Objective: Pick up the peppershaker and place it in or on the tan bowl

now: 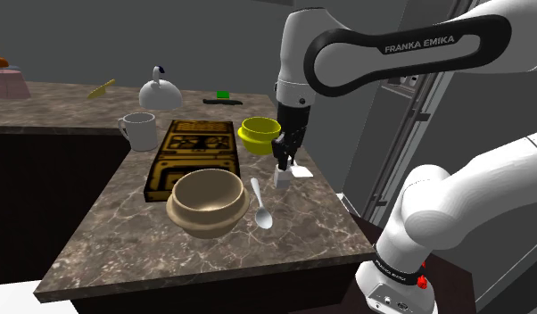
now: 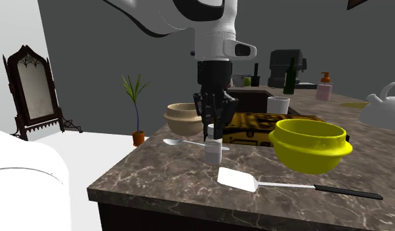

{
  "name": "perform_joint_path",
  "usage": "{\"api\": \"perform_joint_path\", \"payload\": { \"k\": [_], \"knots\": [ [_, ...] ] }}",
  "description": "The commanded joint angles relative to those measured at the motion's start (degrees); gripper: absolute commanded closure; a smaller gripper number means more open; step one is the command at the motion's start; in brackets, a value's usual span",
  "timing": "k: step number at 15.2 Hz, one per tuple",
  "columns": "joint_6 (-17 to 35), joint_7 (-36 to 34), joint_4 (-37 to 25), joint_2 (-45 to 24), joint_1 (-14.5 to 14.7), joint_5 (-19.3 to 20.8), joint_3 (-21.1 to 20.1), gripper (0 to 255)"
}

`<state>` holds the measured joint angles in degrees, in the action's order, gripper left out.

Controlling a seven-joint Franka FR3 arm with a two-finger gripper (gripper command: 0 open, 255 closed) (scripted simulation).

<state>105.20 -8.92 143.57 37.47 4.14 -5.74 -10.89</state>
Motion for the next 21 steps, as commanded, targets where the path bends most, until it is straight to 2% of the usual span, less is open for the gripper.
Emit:
{"api": "perform_joint_path", "payload": {
  "k": [1,21],
  "knots": [
    [-0.80,0.00,-0.69,0.08,-0.03,0.06,0.07,255],
    [-15.83,-0.10,-16.99,-1.19,-0.61,1.14,1.23,255]
  ]
}}
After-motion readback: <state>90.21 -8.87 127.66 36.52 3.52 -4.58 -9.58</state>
